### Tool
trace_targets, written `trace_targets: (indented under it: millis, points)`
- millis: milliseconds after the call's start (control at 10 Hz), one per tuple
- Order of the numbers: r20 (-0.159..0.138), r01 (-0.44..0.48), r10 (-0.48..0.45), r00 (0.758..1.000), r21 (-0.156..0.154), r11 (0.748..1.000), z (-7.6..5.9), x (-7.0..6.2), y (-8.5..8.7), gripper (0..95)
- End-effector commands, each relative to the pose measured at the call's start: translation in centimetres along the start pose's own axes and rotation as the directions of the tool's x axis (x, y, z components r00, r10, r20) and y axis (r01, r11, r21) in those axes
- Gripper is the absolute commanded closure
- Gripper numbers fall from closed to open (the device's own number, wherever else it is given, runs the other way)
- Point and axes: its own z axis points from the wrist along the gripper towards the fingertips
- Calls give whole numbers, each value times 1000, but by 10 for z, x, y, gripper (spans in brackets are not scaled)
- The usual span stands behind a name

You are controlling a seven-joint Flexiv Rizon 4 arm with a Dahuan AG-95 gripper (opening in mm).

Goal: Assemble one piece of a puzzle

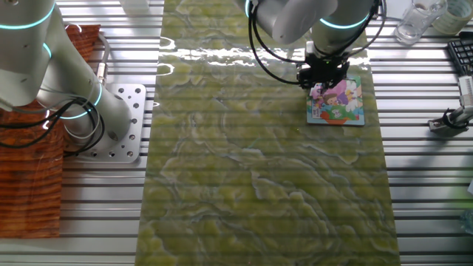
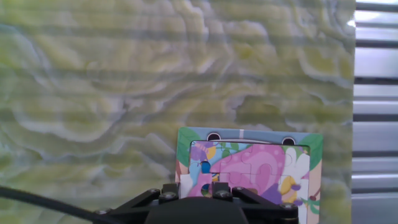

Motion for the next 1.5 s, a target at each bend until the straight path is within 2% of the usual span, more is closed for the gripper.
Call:
trace_targets:
  millis: [100, 500, 1000, 1500]
  points:
    - [-4, -6, 6, 1000, 5, 1000, -1, 0, 0, 950]
    - [-14, -24, 24, 1000, 12, 1000, -1, 1, 1, 950]
    - [-11, -10, 10, 1000, 17, 1000, -2, 2, 1, 950]
    - [-11, -33, 34, 999, 24, 999, -2, 2, 1, 950]
